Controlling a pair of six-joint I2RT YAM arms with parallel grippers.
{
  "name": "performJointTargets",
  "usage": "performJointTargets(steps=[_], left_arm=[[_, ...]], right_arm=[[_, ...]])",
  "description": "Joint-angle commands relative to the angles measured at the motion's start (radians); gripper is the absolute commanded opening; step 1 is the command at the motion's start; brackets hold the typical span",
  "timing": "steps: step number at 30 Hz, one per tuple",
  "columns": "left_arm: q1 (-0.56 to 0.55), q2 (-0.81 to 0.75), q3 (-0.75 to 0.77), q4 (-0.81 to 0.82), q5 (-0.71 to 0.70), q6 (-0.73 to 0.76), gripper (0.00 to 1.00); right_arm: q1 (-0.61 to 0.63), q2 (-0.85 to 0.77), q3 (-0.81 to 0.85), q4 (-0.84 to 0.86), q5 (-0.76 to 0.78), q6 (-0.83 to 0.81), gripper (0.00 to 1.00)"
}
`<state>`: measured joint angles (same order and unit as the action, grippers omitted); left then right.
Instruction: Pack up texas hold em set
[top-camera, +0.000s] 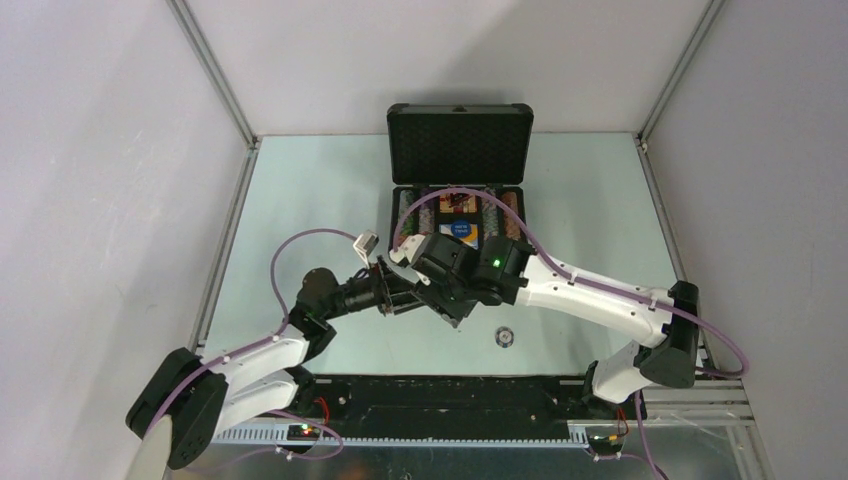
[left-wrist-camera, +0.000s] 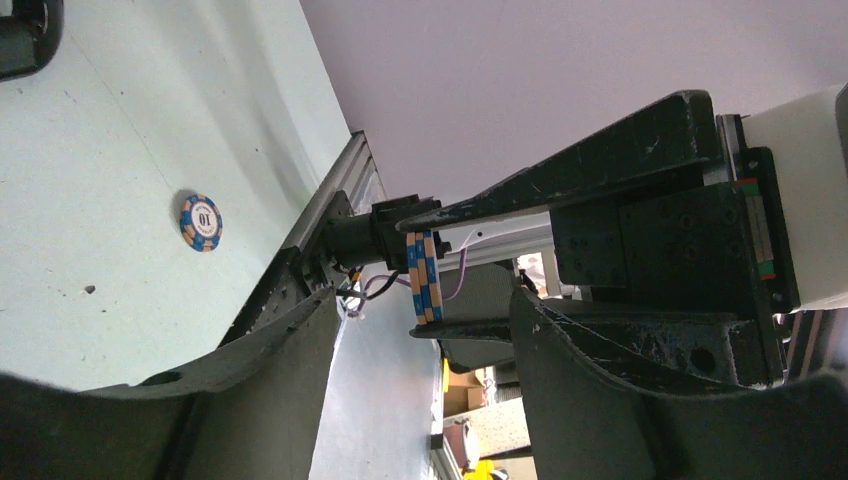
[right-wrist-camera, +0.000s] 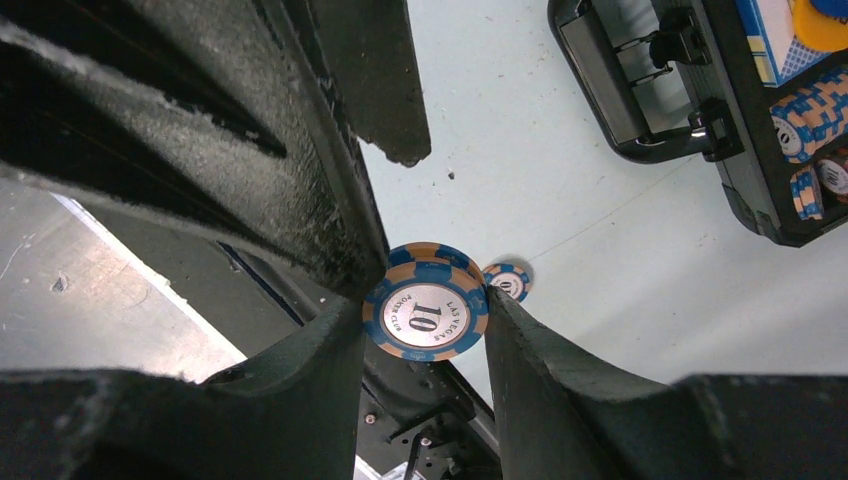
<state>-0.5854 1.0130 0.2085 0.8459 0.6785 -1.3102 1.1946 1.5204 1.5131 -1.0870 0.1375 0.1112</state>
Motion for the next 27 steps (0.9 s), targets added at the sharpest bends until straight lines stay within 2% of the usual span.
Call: performJointTargets(steps=[1, 27], left_arm=[[-0.010, -0.006, 0.025, 0.039, 0.059, 0.001, 0.68], [-0.067, 0.062, 0.048, 0.081, 0.073, 0.006, 0.63]], right_arm=[[0.010, 0.007, 0.060, 0.012, 0.028, -0.028, 0.00], [0.022, 0.063, 0.117, 0.022, 0.025, -0.056, 0.00]])
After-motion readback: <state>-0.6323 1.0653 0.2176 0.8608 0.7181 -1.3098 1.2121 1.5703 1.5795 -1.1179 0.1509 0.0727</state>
